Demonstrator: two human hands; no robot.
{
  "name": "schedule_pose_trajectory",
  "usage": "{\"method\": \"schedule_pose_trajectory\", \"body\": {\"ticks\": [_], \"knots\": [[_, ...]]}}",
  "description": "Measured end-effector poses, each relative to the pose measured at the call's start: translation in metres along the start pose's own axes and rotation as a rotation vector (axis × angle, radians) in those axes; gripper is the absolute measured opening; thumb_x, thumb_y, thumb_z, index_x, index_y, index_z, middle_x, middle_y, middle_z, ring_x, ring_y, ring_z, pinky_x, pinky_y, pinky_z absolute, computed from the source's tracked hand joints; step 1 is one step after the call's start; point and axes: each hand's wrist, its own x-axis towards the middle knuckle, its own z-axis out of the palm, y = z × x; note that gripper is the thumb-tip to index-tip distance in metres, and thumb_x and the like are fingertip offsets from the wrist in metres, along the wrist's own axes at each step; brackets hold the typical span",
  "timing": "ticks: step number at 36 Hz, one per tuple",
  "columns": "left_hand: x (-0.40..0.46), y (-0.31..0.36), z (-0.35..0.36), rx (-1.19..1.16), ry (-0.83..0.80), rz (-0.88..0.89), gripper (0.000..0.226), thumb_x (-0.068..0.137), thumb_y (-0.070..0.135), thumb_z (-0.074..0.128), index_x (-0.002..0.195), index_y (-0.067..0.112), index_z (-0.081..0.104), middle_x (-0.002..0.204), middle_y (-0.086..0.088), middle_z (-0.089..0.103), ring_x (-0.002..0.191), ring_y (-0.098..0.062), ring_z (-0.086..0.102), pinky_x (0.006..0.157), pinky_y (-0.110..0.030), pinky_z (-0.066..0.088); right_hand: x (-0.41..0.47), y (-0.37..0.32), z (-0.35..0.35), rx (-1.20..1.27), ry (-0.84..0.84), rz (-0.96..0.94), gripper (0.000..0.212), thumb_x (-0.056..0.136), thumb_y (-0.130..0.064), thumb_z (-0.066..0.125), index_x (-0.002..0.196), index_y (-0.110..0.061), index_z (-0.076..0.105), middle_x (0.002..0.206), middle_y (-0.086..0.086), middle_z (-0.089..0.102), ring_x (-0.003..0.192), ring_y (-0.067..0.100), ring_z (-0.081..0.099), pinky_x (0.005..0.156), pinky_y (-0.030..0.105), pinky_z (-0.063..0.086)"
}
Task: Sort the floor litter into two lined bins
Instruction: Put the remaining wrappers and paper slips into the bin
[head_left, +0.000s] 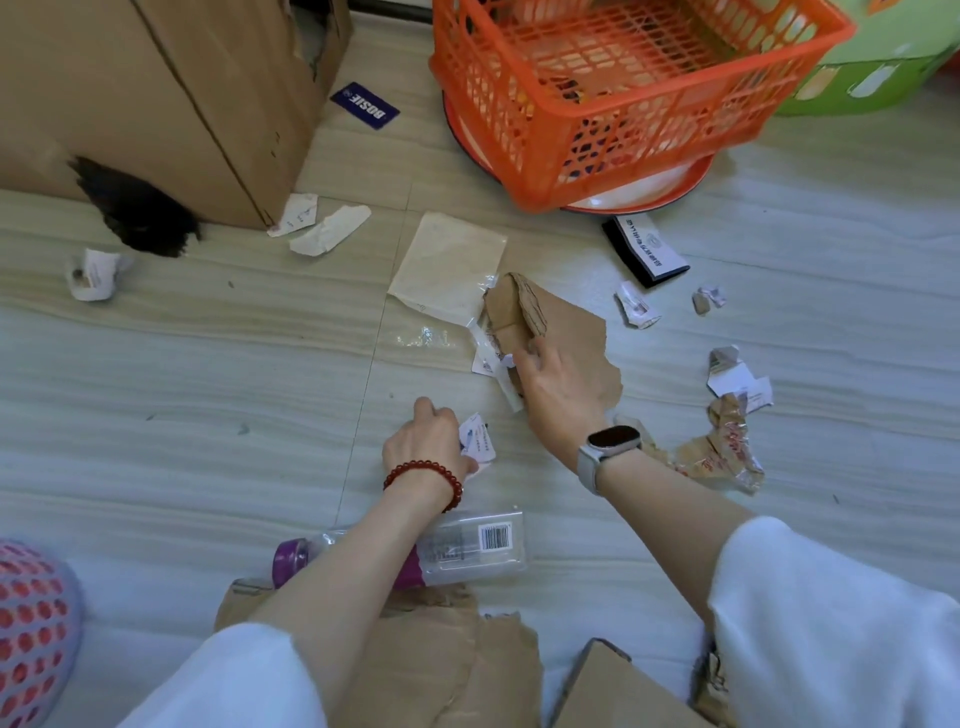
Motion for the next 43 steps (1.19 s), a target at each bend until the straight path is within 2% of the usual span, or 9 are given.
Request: {"method": "schedule_pose_trajectory", "body": {"ticks": [11, 18, 24, 27, 30, 33, 36, 39, 43], "knots": [[-0.005, -0.029, -0.003, -0.254, 0.118, 0.025, 0.022, 0.087, 0.035, 0.056, 0.08, 0.018, 0.045, 0.085, 0.001, 0.053, 0.083, -0.024, 0.051, 0.062, -0.028, 0.034, -0.004, 0.011, 0.028, 0.233, -0.041, 0.034, 0.037, 0.083, 0.006, 0.043, 0.119, 0.0, 0.051, 0.113, 0.021, 0.045, 0.099, 0.036, 0.048, 0.083, 0.042, 0.045], [-0.012, -0.028, -0.023, -0.587, 0.218, 0.018, 0.025, 0.086, 0.008, 0.043, 0.106, 0.021, 0.049, 0.087, -0.011, 0.062, 0.077, -0.031, 0.056, 0.069, -0.037, 0.047, -0.035, -0.005, -0.022, 1.091, 0.207, 0.335, 0.023, 0.09, 0.0, 0.047, 0.1, -0.006, 0.067, 0.098, 0.008, 0.06, 0.095, 0.019, 0.057, 0.073, 0.011, 0.042], [-0.017, 0.005, -0.03, -0.649, 0.247, 0.135, 0.041, 0.09, 0.007, 0.033, 0.121, 0.03, 0.045, 0.078, -0.02, 0.06, 0.067, -0.031, 0.055, 0.064, -0.037, 0.044, -0.072, 0.06, -0.051, 2.435, -0.005, 0.842, 0.028, 0.076, 0.016, 0.052, 0.098, 0.003, 0.064, 0.073, 0.007, 0.062, 0.066, 0.01, 0.058, 0.05, 0.021, 0.048], [-0.022, 0.028, -0.023, -0.679, 0.241, 0.171, 0.031, 0.093, 0.014, 0.033, 0.116, 0.03, 0.047, 0.083, -0.023, 0.061, 0.07, -0.036, 0.059, 0.068, -0.04, 0.047, -0.089, 0.089, -0.046, 2.606, 0.152, 0.848, 0.053, 0.035, 0.025, 0.069, 0.081, -0.002, 0.071, 0.067, 0.006, 0.055, 0.064, 0.015, 0.048, 0.051, 0.03, 0.05], [-0.028, 0.045, -0.016, -0.672, 0.225, 0.23, 0.023, 0.096, 0.02, 0.033, 0.112, 0.029, 0.047, 0.078, -0.022, 0.058, 0.069, -0.036, 0.058, 0.07, -0.042, 0.047, -0.105, 0.102, -0.042, 2.722, 0.225, 0.837, 0.033, 0.056, 0.016, 0.056, 0.078, -0.009, 0.057, 0.068, 0.007, 0.049, 0.066, 0.019, 0.045, 0.048, 0.05, 0.051], [-0.034, 0.056, -0.008, -0.684, 0.22, 0.288, 0.018, 0.096, 0.024, 0.033, 0.095, 0.037, 0.046, 0.076, -0.021, 0.058, 0.065, -0.036, 0.057, 0.068, -0.045, 0.05, -0.112, 0.115, -0.036, 2.617, 0.392, 0.894, 0.046, 0.055, 0.016, 0.055, 0.093, -0.011, 0.062, 0.102, 0.019, 0.054, 0.088, 0.03, 0.056, 0.065, 0.054, 0.051], [-0.04, 0.062, -0.004, -0.659, 0.216, 0.326, 0.016, 0.097, 0.029, 0.036, 0.091, 0.037, 0.048, 0.067, -0.014, 0.055, 0.059, -0.029, 0.052, 0.058, -0.037, 0.045, -0.113, 0.126, -0.033, 2.369, 0.396, 1.046, 0.052, 0.083, 0.016, 0.037, 0.126, -0.009, 0.053, 0.109, 0.015, 0.055, 0.086, 0.018, 0.065, 0.061, 0.028, 0.056], [-0.045, 0.063, 0.001, -0.596, 0.206, 0.337, 0.02, 0.096, 0.032, 0.042, 0.109, 0.023, 0.054, 0.064, 0.004, 0.051, 0.063, -0.022, 0.047, 0.055, -0.03, 0.033, -0.117, 0.133, -0.032, 1.603, 0.343, 1.039, 0.035, 0.088, 0.01, 0.036, 0.089, -0.007, 0.066, 0.069, 0.004, 0.052, 0.043, 0.011, 0.052, 0.035, 0.016, 0.036], [-0.047, 0.059, 0.008, -0.54, 0.184, 0.315, 0.032, 0.09, 0.041, 0.051, 0.117, 0.023, 0.051, 0.088, 0.002, 0.058, 0.082, -0.023, 0.053, 0.07, -0.031, 0.041, -0.123, 0.143, -0.03, 0.464, 0.177, 0.653, 0.032, 0.086, 0.001, 0.04, 0.101, -0.006, 0.068, 0.107, 0.008, 0.057, 0.089, 0.028, 0.055, 0.067, 0.023, 0.032]]}}
